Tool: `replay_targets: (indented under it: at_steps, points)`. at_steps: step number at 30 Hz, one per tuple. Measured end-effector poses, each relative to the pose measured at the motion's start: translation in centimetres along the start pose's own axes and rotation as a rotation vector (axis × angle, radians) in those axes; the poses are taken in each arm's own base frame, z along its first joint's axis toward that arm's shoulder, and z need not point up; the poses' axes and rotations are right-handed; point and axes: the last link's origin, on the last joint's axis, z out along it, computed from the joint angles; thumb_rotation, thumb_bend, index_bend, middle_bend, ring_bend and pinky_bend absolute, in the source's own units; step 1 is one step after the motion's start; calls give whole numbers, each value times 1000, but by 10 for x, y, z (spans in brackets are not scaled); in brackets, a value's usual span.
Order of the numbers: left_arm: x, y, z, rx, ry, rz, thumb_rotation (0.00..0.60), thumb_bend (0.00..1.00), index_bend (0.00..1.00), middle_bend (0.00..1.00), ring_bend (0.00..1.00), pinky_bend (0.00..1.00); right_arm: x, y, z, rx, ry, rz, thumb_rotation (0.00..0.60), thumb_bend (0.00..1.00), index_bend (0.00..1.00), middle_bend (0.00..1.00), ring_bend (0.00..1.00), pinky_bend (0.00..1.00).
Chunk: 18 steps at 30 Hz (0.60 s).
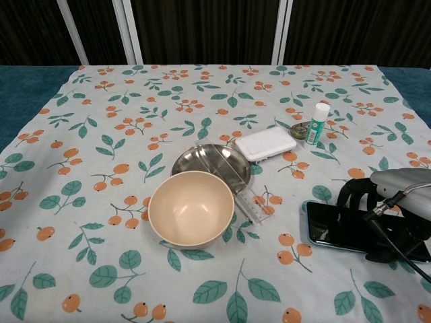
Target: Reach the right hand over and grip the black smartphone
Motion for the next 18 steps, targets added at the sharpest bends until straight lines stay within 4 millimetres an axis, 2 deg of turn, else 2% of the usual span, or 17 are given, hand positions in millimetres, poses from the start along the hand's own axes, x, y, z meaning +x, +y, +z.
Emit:
replay_targets:
  at_steps: [10, 18]
  points:
    - [0, 0, 0, 3, -1, -3, 600, 358, 117, 0, 0, 0, 14, 4, -3, 14, 44, 29, 600, 346, 368, 467, 449, 283]
    - [0, 0, 0, 4, -2, -5, 600, 358, 117, 0, 0, 0, 43, 8, -6, 37, 94, 59, 600, 346, 369, 467, 449, 283]
